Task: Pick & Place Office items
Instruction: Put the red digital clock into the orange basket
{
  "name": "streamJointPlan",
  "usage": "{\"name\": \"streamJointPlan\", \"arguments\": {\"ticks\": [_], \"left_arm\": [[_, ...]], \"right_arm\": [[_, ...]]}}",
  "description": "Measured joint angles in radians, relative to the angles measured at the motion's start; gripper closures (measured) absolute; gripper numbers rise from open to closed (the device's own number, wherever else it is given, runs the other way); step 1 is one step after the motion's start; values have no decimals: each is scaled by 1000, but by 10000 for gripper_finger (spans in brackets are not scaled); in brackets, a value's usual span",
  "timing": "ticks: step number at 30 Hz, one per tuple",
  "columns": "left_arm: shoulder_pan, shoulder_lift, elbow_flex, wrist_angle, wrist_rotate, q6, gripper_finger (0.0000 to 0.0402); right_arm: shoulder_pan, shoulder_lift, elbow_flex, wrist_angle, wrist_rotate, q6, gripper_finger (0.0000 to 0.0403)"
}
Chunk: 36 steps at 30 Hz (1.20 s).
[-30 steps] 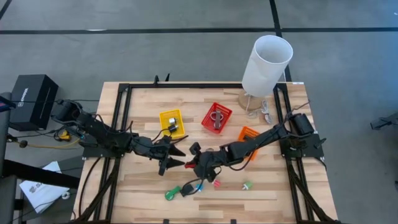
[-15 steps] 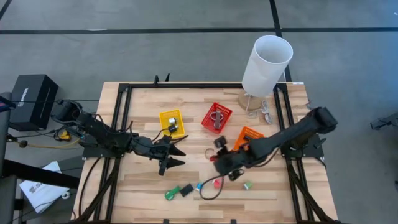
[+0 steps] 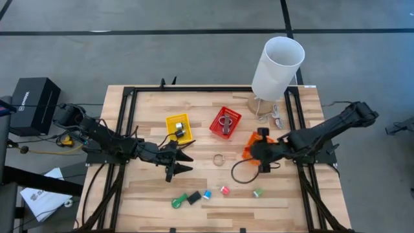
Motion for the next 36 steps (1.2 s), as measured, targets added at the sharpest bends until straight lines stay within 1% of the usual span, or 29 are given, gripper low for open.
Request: {"name": "streamJointPlan", "arguments": {"ticks": [4,7,11,18,26,28,30,31,36], "left_arm": [[0,0,0,0,-2,0,192],[0,0,0,0,-3,0,192],[0,0,0,0,-3,0,192],[0,0,0,0,-3,0,192],[0,0,0,0,-3,-1,192],[0,0,0,1,-2,-14,192],[0,0,0,2,-2,-26,192],[0,0,0,4,0,-27,192],[0,0,0,5,1,-26,192]], "right_arm": [[0,-82,-69,-1,-4,91,351],[0,-119,-105,-6,-5,141,351],[-1,-137,-148,5,-4,200,351],[-3,-119,-232,16,-7,280,351],[-21,-50,-273,192,-23,347,351],[-43,-15,-280,218,-36,439,351],[-61,32,-283,203,-40,557,351],[-67,58,-284,203,-41,590,351],[-80,159,-283,301,-52,580,351]]}}
